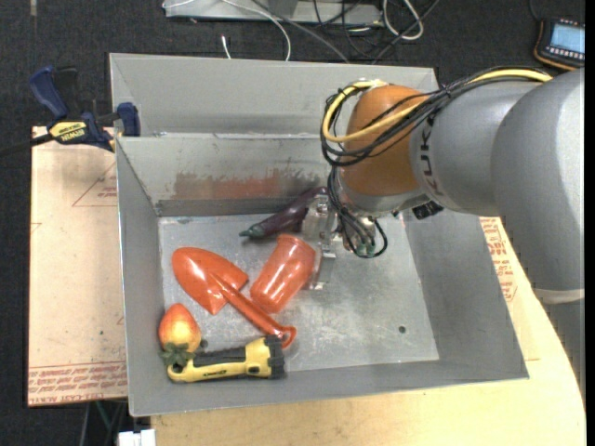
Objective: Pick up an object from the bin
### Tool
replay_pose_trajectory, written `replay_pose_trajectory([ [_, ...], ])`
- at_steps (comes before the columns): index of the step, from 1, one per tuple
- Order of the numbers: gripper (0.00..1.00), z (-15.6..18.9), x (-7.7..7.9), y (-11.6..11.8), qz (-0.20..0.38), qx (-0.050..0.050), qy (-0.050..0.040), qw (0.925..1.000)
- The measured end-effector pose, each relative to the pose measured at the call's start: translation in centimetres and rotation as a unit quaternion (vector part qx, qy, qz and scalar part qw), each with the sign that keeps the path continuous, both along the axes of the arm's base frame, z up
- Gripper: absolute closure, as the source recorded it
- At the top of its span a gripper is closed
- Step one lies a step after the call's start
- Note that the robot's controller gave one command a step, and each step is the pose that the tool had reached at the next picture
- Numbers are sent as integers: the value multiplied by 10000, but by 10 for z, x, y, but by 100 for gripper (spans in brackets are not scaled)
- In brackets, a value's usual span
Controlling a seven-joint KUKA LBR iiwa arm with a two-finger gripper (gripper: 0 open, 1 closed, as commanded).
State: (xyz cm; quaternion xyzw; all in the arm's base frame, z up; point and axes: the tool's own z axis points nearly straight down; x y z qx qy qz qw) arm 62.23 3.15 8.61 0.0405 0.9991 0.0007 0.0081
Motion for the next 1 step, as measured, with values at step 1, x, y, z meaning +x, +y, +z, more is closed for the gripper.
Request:
replay_pose_trajectory([
  [1,0,-17,-28,49,-208,22,0,9998],
])
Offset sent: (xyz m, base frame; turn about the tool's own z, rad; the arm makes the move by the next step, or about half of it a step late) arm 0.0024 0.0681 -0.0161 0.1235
